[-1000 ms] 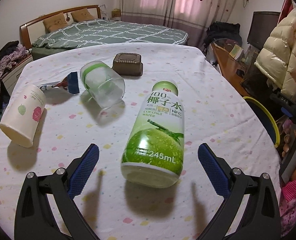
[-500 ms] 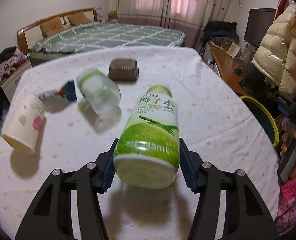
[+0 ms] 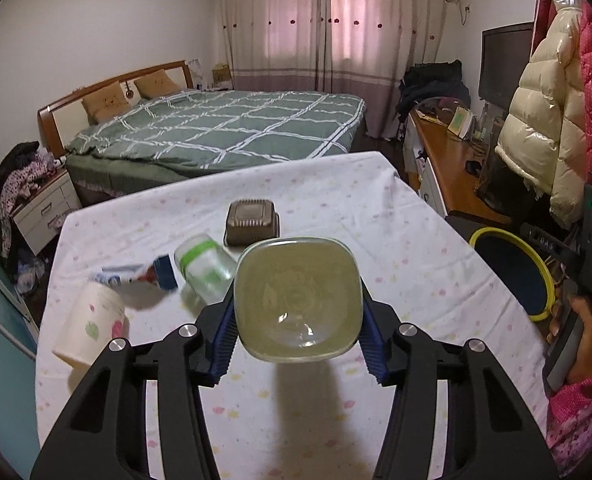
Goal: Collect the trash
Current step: 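Lift the coconut water bottle over the yellow bin and open the left gripper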
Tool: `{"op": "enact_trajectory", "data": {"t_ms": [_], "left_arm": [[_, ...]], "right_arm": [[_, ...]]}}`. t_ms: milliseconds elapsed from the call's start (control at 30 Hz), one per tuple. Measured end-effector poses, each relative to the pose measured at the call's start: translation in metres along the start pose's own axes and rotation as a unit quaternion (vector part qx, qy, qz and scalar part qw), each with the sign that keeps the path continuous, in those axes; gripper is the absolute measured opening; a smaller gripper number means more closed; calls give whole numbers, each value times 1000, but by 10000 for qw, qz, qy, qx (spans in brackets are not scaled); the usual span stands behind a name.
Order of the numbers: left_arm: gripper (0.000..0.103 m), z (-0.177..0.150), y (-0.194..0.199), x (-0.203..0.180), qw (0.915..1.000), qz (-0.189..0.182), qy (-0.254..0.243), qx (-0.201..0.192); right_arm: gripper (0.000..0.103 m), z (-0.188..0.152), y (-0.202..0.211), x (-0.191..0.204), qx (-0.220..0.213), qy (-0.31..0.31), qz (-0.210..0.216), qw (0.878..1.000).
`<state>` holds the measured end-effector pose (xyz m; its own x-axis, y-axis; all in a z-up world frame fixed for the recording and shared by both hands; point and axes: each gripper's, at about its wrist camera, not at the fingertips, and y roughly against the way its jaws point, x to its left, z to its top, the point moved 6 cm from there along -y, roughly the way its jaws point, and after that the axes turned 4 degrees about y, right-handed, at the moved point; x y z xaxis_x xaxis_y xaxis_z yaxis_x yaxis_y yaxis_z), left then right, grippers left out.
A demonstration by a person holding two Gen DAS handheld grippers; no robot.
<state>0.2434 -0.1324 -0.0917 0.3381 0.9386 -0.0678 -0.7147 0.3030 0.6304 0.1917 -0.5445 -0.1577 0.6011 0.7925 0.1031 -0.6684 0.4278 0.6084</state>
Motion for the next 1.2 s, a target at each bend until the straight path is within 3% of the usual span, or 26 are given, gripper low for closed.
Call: {"op": "enact_trajectory", "data": {"t_ms": [433, 667, 967, 1200], "left_arm": [[52, 47, -32, -14, 9998, 89, -97, -137], [51, 55, -49, -16, 9998, 174, -46, -90], [51, 79, -33, -63, 9984, -363, -313, -298], [51, 94, -33, -154, 9911, -1068, -719, -336]], "right_arm": [[71, -1, -1, 0, 11, -65, 87, 9999], [71, -2, 3, 3, -7, -73, 322, 9995], [71, 4, 27, -26, -125, -107, 508, 9986], [71, 2, 42, -55, -184, -2, 424, 9989]]}}
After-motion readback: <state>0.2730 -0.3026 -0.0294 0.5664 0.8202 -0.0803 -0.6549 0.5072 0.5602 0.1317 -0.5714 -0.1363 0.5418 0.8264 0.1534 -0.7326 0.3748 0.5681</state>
